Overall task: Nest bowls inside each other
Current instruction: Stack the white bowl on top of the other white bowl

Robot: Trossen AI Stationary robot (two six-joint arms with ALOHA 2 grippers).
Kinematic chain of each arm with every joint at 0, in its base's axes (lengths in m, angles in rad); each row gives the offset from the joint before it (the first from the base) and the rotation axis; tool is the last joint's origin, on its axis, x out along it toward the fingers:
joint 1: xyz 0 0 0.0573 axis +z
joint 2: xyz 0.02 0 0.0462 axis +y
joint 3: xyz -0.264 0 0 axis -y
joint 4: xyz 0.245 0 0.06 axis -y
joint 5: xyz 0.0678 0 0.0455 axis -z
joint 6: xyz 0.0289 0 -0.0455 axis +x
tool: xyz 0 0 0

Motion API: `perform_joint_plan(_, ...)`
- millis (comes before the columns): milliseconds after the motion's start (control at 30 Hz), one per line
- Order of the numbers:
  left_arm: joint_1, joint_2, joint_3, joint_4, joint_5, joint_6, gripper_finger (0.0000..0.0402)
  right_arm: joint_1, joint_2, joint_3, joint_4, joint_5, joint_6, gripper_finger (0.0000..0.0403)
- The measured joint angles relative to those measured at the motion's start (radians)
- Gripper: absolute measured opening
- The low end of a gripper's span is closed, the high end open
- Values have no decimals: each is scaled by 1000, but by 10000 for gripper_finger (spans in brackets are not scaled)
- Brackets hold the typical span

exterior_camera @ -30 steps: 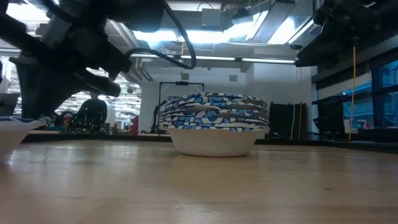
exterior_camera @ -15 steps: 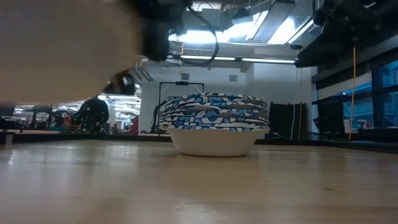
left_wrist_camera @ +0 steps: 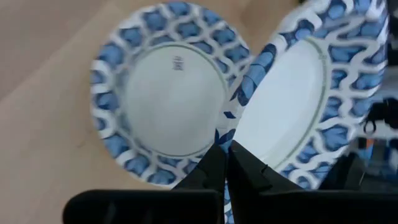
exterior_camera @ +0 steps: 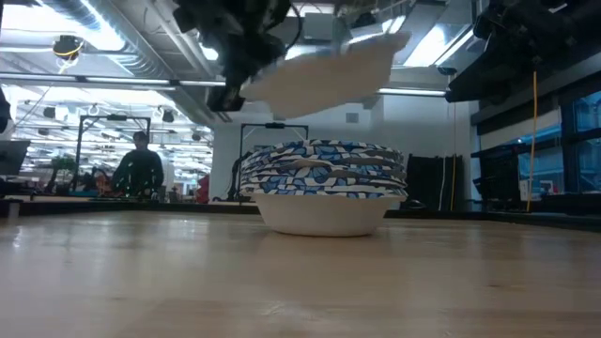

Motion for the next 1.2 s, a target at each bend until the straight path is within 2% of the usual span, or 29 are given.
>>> perform_joint_plan(267, 100, 57, 0, -24, -3, -33, 0, 0, 0, 0, 0, 0, 0, 184)
perform_joint_plan(567, 91, 172, -1, -5, 52, -36, 0, 0, 0, 0, -7, 0, -11, 184)
perform_joint_plan(700, 79, 186, -1, -2, 77, -36, 5, 0, 0, 0, -13, 0, -25, 184)
perform_joint_plan(933, 75, 186, -1, 6, 57, 22, 50, 0, 0, 0, -16, 0, -27, 184)
perform_joint_plan(1200, 76, 185, -1, 79, 104, 67, 135, 0, 0, 0, -16, 0, -28, 184)
